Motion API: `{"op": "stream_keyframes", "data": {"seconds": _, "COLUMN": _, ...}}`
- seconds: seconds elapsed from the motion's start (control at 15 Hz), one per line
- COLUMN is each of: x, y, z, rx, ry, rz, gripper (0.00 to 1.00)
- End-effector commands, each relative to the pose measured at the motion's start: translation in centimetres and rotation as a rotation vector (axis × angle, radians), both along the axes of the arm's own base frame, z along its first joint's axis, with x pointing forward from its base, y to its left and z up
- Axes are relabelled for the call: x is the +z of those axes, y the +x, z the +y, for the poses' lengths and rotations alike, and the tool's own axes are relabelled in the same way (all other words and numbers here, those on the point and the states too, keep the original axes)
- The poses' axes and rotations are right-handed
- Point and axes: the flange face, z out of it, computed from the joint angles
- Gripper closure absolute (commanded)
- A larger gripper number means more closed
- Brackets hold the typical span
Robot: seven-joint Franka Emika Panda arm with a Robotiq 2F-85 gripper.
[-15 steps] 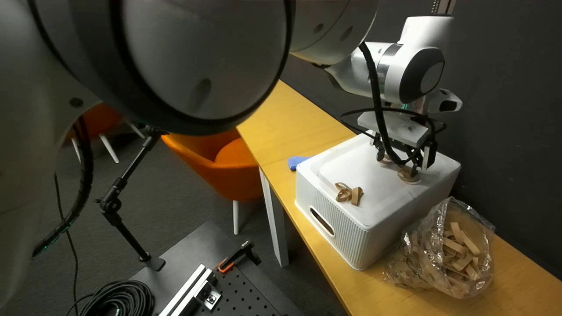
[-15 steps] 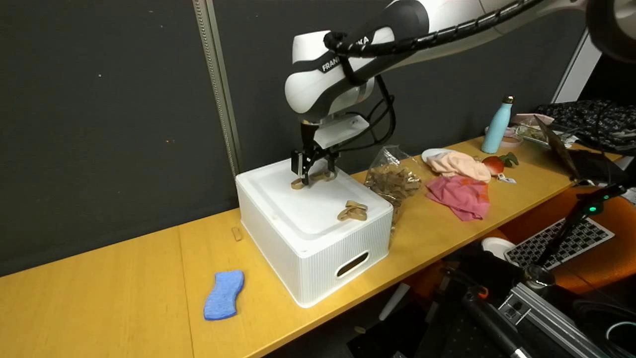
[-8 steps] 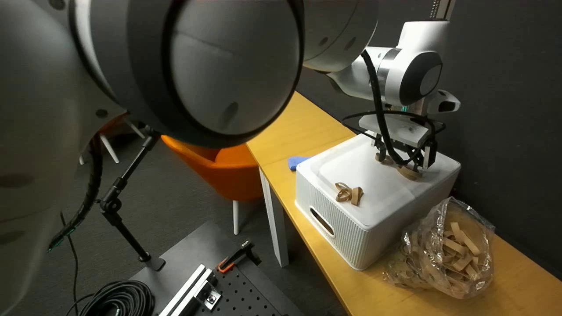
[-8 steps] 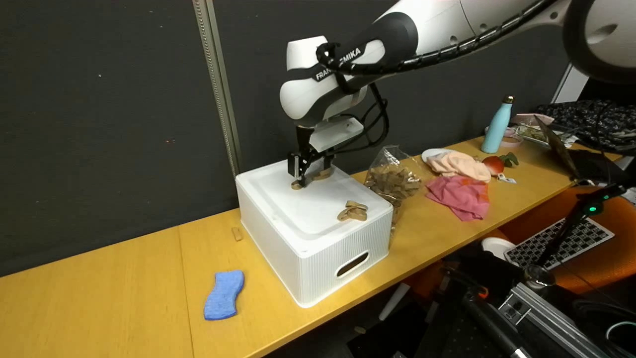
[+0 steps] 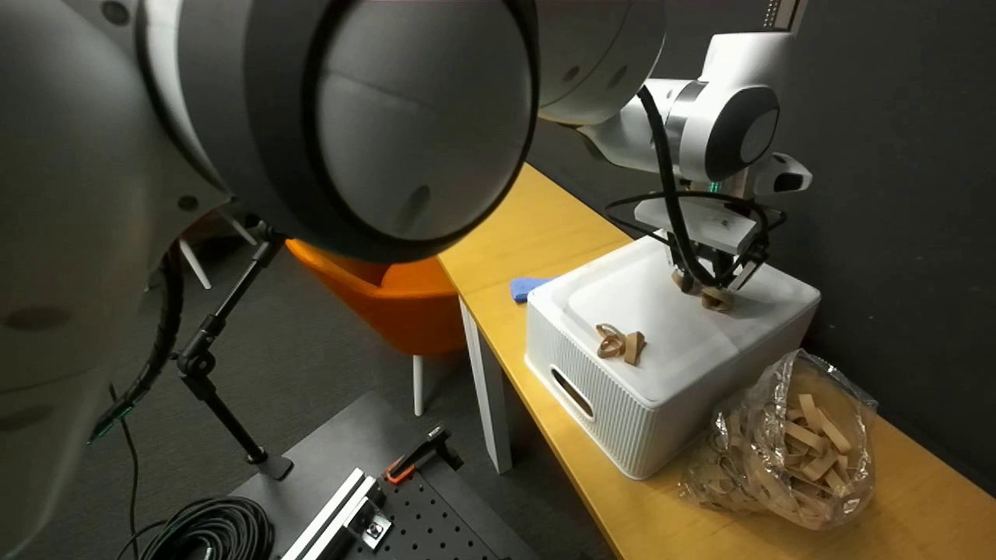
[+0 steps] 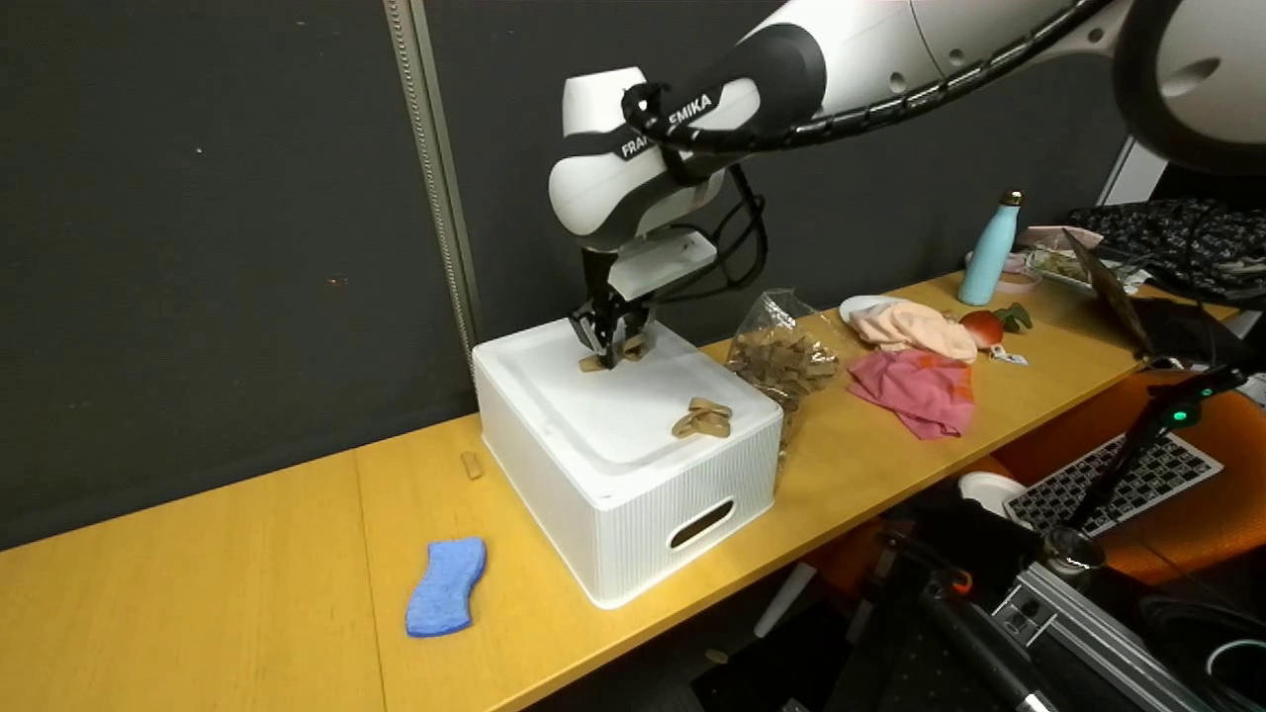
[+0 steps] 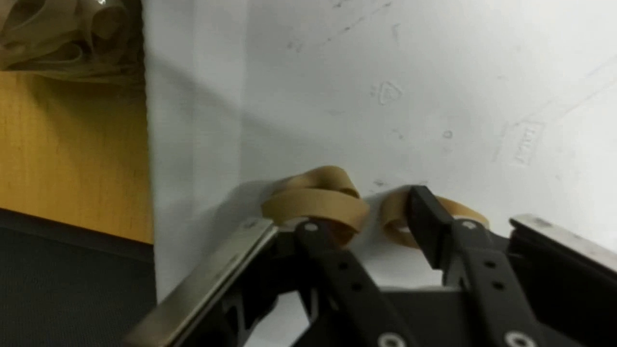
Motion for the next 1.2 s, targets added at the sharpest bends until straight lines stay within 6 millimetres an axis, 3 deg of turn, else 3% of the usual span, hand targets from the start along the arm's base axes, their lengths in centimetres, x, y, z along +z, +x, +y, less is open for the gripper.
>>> {"op": "stream_keyframes", "data": {"seconds": 0.0, "x": 0.6, "y": 0.3, "z": 0.3, "rx": 0.007, "ry": -0.003, "rz": 0.006, "gripper": 0.83}}
{"op": "stream_keyframes", "data": {"seconds": 0.13, "x": 1.0, "y": 0.3, "z": 0.4, "rx": 0.011, "ry": -0.004, "rz": 0.001, "gripper": 0.99}}
{"op": "stream_keyframes", "data": {"seconds": 0.2, "x": 1.2, "y": 0.3, "z": 0.5, "rx": 0.011, "ry": -0.005, "rz": 0.0, "gripper": 1.0}}
{"op": "stream_keyframes", "data": {"seconds": 0.6, "x": 3.5, "y": -0.1, "z": 0.6, "rx": -0.013, "ry": -0.044, "rz": 0.01, "gripper": 0.99}}
{"op": "stream_keyframes", "data": {"seconds": 1.13, "x": 9.7, "y": -3.3, "z": -0.8, "rx": -0.102, "ry": -0.071, "rz": 0.067, "gripper": 0.99}}
